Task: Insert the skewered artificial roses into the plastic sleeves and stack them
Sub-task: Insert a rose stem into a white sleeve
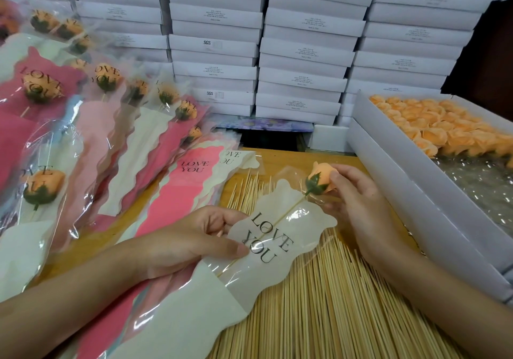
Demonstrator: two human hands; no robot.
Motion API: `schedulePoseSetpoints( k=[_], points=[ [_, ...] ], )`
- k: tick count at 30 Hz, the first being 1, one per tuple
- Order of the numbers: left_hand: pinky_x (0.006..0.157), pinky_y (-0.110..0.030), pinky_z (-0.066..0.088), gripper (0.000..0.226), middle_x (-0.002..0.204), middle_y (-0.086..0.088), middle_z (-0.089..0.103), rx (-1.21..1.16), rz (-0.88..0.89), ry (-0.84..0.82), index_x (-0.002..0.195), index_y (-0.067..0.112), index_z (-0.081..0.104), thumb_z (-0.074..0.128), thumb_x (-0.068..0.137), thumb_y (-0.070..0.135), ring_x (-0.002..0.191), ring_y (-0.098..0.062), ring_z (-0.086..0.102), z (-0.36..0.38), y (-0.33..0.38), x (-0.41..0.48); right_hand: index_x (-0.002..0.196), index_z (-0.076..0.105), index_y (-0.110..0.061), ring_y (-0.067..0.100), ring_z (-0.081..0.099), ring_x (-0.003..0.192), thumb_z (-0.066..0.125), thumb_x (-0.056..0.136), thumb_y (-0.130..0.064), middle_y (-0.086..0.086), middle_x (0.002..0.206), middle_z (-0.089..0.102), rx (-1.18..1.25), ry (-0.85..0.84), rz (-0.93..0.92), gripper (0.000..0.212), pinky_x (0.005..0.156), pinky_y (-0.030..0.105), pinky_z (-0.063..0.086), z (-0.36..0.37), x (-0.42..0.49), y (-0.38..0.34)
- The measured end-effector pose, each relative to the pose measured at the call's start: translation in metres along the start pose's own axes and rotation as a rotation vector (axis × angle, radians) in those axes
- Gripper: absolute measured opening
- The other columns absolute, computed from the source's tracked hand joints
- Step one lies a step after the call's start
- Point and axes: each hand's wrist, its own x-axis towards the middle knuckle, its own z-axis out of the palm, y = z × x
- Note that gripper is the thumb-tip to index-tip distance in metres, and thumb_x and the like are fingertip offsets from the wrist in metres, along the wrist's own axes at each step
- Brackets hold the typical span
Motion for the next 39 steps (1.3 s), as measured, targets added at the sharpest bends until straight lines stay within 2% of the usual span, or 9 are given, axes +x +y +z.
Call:
schedulePoseSetpoints(
  k=[3,7,13,20,27,29,33,35,39],
  points=[
    [0.083,-0.037,0.054,0.033,0.110,-0.024,0.068,-0.017,-0.001,0.004,0.117,-0.005,0.063,0.065,0.085,0.002,0.091,-0.031,0.067,0.001,0.001,-0.001,0.102,0.067,-0.031,0.012,0.071,0.079,0.053,0.099,-0.024,-0.012,0.090,0.073,-0.024,-0.030,-0.007,0.016,0.065,0.025,0.058,0.001,-0.002,-0.001],
    [0.088,-0.040,0.050,0.036,0.114,-0.027,0.065,0.014,-0.002,0.026,0.119,-0.007,0.061,0.064,0.084,0.002,0.100,-0.038,0.060,0.001,0.001,0.000,0.103,0.067,-0.025,0.024,0.069,0.087,0.054,0.097,-0.025,-0.007,0.092,0.072,-0.054,-0.079,-0.028,0.014,0.076,0.037,0.059,0.003,-0.005,-0.003],
    [0.085,-0.039,0.053,0.027,0.110,-0.024,0.068,0.007,-0.001,0.034,0.111,-0.001,0.066,0.063,0.085,0.002,0.094,-0.034,0.065,0.001,0.002,0.000,0.105,0.064,-0.018,0.003,0.066,0.078,0.057,0.095,-0.024,-0.016,0.087,0.069,-0.089,-0.162,-0.116,0.014,0.068,0.019,0.056,0.004,-0.011,-0.009],
    [0.094,-0.045,0.049,0.026,0.111,-0.019,0.070,0.031,0.017,0.059,0.110,0.004,0.069,0.063,0.085,0.002,0.099,-0.032,0.067,0.000,0.000,0.000,0.097,0.059,-0.022,0.009,0.070,0.084,0.063,0.074,-0.050,-0.011,0.092,0.070,-0.118,-0.213,-0.210,0.037,0.075,0.022,0.056,0.008,-0.014,-0.010],
    [0.073,-0.023,0.056,0.028,0.096,-0.006,0.075,-0.039,0.039,-0.001,0.100,0.014,0.075,0.058,0.088,-0.004,0.083,-0.015,0.072,0.002,0.002,-0.001,0.081,0.053,-0.018,0.015,0.071,0.078,0.067,0.079,-0.036,0.000,0.088,0.074,-0.097,-0.251,-0.206,0.022,0.063,0.022,0.054,0.007,-0.015,-0.012],
    [0.074,-0.025,0.056,0.027,0.098,-0.008,0.074,-0.051,0.048,-0.012,0.104,0.011,0.073,0.058,0.088,-0.004,0.084,-0.017,0.072,0.001,0.001,0.000,0.081,0.052,-0.018,0.023,0.070,0.074,0.067,0.080,-0.034,0.006,0.086,0.074,-0.094,-0.238,-0.196,0.023,0.059,0.027,0.054,0.007,-0.017,-0.015],
    [0.086,-0.029,0.055,0.034,0.112,-0.012,0.071,-0.057,0.054,-0.023,0.119,0.013,0.068,0.065,0.086,0.002,0.098,-0.021,0.069,-0.003,-0.002,0.001,0.084,0.050,-0.013,0.045,0.065,0.072,0.064,0.079,-0.041,0.006,0.081,0.075,-0.134,-0.225,-0.171,0.032,0.060,0.057,0.051,0.008,-0.020,-0.020],
    [0.089,-0.031,0.054,0.036,0.115,-0.013,0.070,-0.074,0.057,-0.057,0.123,0.009,0.064,0.066,0.087,0.005,0.099,-0.023,0.068,-0.005,-0.004,0.002,0.084,0.051,-0.013,0.038,0.068,0.074,0.064,0.077,-0.042,0.003,0.082,0.075,-0.138,-0.220,-0.150,0.033,0.065,0.058,0.053,0.009,-0.021,-0.021],
    [0.089,-0.028,0.054,0.037,0.115,-0.011,0.069,-0.061,0.067,-0.071,0.124,0.010,0.063,0.068,0.088,0.011,0.100,-0.020,0.067,-0.007,-0.004,0.002,0.081,0.051,-0.015,0.016,0.071,0.078,0.065,0.077,-0.041,-0.002,0.081,0.074,-0.149,-0.213,-0.149,0.029,0.072,0.038,0.057,0.009,-0.020,-0.021]
  ],
)
